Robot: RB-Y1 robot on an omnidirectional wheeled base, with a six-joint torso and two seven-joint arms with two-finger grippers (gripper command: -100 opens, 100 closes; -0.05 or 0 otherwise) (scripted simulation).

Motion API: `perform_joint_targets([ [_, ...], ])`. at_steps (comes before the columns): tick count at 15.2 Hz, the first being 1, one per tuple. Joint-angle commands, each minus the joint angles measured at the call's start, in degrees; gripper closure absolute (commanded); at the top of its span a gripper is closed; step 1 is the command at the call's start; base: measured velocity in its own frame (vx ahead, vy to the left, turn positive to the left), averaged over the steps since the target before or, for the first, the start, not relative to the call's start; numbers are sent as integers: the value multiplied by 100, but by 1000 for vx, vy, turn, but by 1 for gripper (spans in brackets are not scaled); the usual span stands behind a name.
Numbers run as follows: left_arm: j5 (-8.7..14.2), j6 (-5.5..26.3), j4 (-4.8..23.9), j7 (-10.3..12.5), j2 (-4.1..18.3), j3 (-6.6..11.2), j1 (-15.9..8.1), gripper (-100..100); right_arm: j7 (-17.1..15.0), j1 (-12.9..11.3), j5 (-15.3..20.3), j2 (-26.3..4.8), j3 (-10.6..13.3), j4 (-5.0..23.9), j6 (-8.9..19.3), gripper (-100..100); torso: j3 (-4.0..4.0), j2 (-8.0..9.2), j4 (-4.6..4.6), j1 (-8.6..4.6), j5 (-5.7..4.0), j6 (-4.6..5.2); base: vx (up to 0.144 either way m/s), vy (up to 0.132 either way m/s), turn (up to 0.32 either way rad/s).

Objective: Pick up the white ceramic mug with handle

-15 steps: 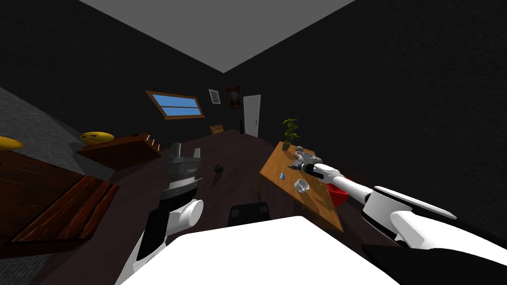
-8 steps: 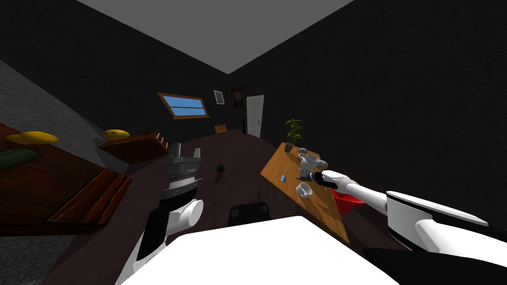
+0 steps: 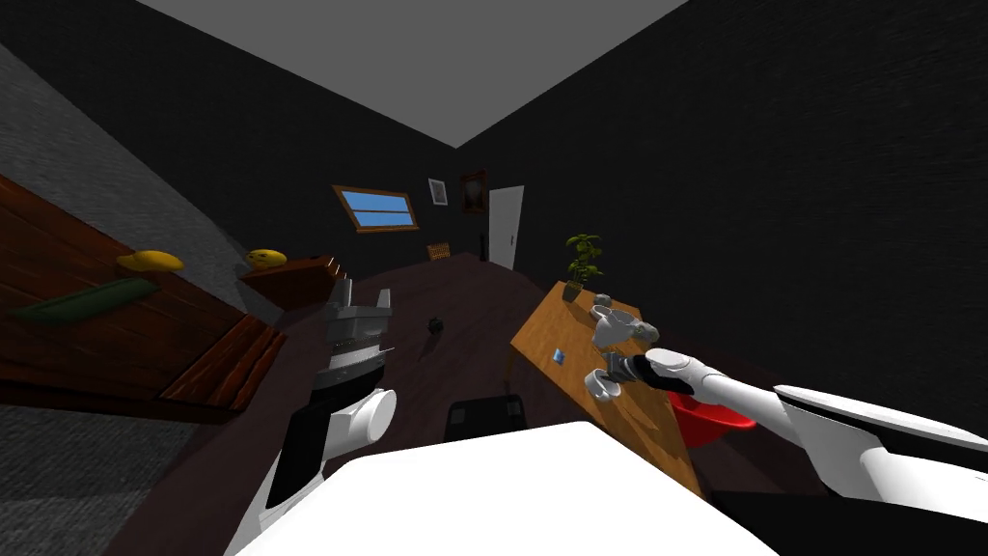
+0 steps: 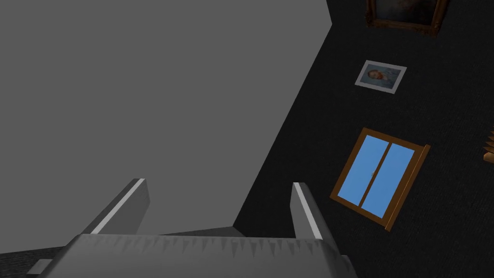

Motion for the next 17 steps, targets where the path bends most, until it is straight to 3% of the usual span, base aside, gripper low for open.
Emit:
perform_joint_targets([
  [1,0,0,0,0,0,0,0,0,29,91,104,-65,218,39,-54,-100,0,0,0,0,0,0,51,4,120],
  [7,0,0,0,0,0,0,0,0,174,359,361,-193,857,151,-217,-100,-11,-20,-4,14,4,-4,87,15,153],
  [9,0,0,0,0,0,0,1,0,174,359,361,-193,857,151,-217,-100,-15,-26,-6,16,3,-2,84,17,77],
  [10,0,0,0,0,0,0,1,0,229,437,429,-219,1067,190,-269,-100,-11,-19,-5,17,5,1,78,22,122],
  [12,0,0,0,0,0,-1,0,0,279,499,477,-233,1245,228,-313,-100,-12,-22,-5,22,5,-5,102,24,193],
  [16,0,0,0,0,0,0,1,0,366,591,529,-230,1521,295,-378,-100,-14,-24,-5,16,4,-3,92,9,116],
  [17,0,0,0,0,0,0,0,0,340,522,521,-226,1433,326,-401,-100,-13,-22,-5,19,5,-3,48,9,47],
])
